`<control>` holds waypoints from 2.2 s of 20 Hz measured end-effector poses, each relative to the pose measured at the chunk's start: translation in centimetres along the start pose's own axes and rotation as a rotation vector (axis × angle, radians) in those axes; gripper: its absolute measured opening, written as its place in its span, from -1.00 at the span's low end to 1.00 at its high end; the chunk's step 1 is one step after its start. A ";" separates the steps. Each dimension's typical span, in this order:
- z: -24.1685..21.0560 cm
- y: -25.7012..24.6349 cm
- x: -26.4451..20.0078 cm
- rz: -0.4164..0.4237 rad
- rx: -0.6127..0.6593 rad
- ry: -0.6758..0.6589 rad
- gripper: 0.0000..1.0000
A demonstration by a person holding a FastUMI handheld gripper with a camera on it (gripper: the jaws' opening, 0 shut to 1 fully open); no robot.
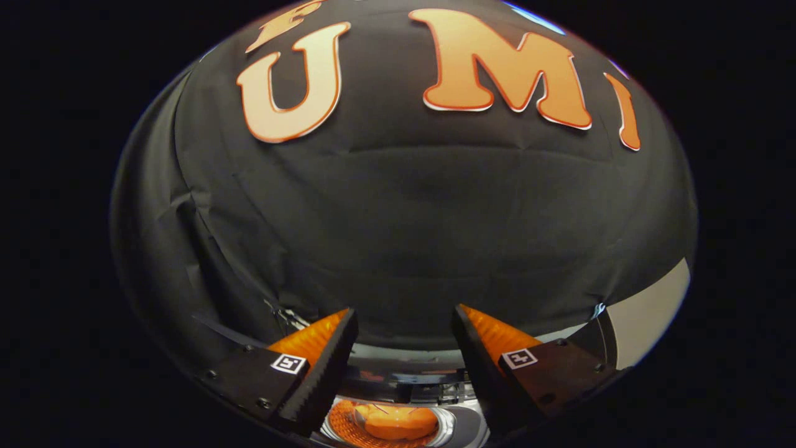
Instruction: Put the clothes into the washing machine and then close the washing machine lid.
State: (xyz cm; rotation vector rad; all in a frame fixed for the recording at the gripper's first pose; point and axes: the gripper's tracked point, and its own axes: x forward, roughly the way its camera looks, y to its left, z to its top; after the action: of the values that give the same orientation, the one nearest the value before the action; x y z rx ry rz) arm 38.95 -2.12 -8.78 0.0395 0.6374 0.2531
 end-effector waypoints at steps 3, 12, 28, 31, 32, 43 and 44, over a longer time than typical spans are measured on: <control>0.1 -0.2 0.1 0.011 -0.015 -0.006 0.97; -0.8 -0.2 -2.0 0.013 -0.025 -0.087 0.98; -5.7 0.2 -8.6 0.027 -0.042 -0.120 0.98; -6.7 0.3 -9.9 0.025 -0.046 -0.115 0.98; -7.2 0.2 -10.3 0.023 -0.047 -0.116 0.98; -20.5 -1.0 -12.9 -0.005 -0.083 -0.041 0.95; -22.5 -1.3 -12.8 -0.011 -0.086 -0.019 0.95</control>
State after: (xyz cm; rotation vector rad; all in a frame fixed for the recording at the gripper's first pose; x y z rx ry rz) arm 15.98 -7.44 -19.57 -0.0438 0.6070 0.2693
